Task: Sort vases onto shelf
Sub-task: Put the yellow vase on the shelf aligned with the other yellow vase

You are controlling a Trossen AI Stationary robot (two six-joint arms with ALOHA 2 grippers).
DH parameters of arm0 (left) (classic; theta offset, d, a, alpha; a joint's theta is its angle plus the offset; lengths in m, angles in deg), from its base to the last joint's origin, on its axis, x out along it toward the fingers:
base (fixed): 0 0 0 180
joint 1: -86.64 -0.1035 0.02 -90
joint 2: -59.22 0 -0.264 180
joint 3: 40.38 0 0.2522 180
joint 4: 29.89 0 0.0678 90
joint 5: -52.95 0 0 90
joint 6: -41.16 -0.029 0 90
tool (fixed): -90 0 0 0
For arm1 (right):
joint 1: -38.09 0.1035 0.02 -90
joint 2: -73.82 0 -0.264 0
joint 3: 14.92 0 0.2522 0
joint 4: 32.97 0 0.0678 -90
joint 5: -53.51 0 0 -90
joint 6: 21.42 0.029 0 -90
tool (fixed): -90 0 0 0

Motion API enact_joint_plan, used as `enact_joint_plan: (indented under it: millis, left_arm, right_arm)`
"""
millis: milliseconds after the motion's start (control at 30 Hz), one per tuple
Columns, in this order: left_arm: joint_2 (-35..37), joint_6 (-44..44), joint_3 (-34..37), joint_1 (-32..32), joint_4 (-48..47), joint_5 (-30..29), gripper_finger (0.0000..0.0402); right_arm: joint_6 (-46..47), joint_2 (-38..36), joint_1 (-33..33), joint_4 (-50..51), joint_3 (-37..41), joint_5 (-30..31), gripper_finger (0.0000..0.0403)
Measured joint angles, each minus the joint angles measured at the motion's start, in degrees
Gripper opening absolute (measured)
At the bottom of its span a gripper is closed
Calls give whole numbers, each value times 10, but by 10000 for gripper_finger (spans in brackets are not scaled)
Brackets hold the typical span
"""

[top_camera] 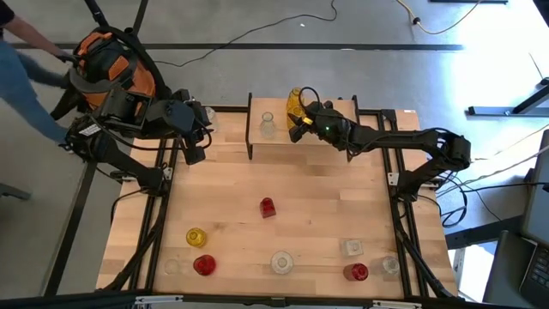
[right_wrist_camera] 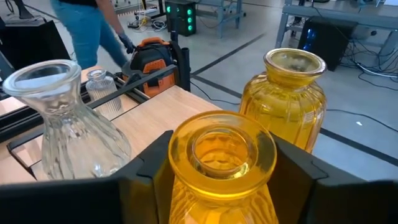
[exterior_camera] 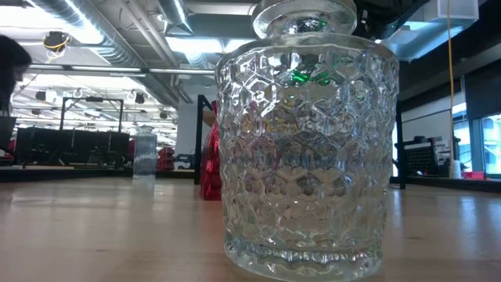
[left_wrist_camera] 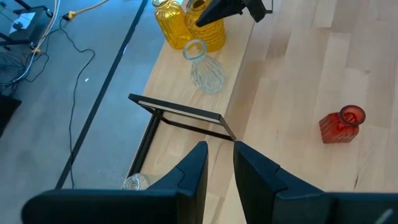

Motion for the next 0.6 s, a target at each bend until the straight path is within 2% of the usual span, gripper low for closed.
enact_joint_plan:
  millis: [400,600]
  left_arm:
    - [0,5,0,0,0,6,69]
    - [0,6,0,0,0,7,69]
  right_arm:
    - [0,2,1,-16,2,31,190]
    - [1,2,1,-22,2,27,190]
